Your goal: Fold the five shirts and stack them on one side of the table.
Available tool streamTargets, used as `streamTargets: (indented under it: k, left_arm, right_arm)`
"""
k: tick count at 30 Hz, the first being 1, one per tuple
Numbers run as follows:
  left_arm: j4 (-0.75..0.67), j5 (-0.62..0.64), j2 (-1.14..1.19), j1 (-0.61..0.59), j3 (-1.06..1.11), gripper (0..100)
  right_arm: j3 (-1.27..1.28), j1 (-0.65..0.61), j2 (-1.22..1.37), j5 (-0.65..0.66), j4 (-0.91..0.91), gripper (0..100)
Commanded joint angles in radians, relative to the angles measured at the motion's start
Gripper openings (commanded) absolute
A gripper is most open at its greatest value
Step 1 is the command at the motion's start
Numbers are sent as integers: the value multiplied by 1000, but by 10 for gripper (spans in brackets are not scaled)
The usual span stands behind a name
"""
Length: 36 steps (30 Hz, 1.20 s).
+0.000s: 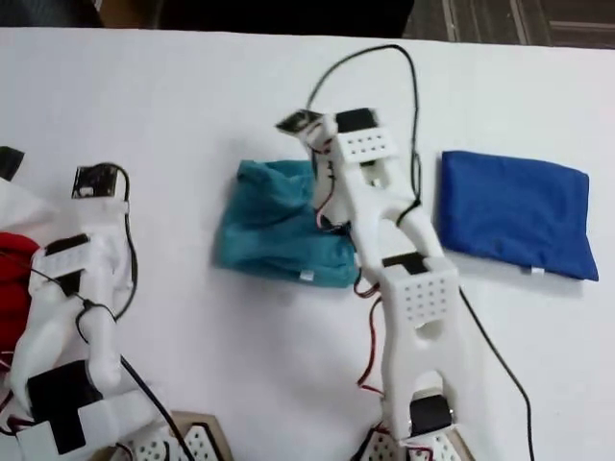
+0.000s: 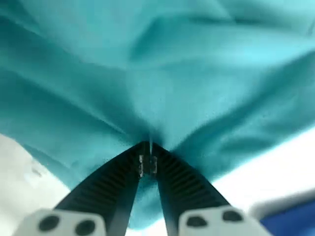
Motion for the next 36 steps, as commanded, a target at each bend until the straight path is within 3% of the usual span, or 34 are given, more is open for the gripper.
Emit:
streamTargets:
  k: [1, 7, 12, 18, 25, 36]
  left_arm:
    - [-18, 8, -40, 8, -1, 26]
    - [-18, 8, -40, 8, -1, 26]
    - [-18, 8, -40, 9, -1, 26]
    - [-18, 8, -40, 9, -1, 26]
    - [-20, 8, -40, 9, -1, 26]
    - [-20, 8, -40, 9, 1, 26]
  right_arm:
    - [140, 47, -171, 0, 8, 22]
    - [261, 68, -395, 91, -19, 22]
    - [264, 68, -440, 77, -243, 23]
    - [216, -27, -260, -92, -452, 168]
    - [-66, -209, -51, -95, -423, 138]
    - [-595, -188, 384, -95, -535, 138]
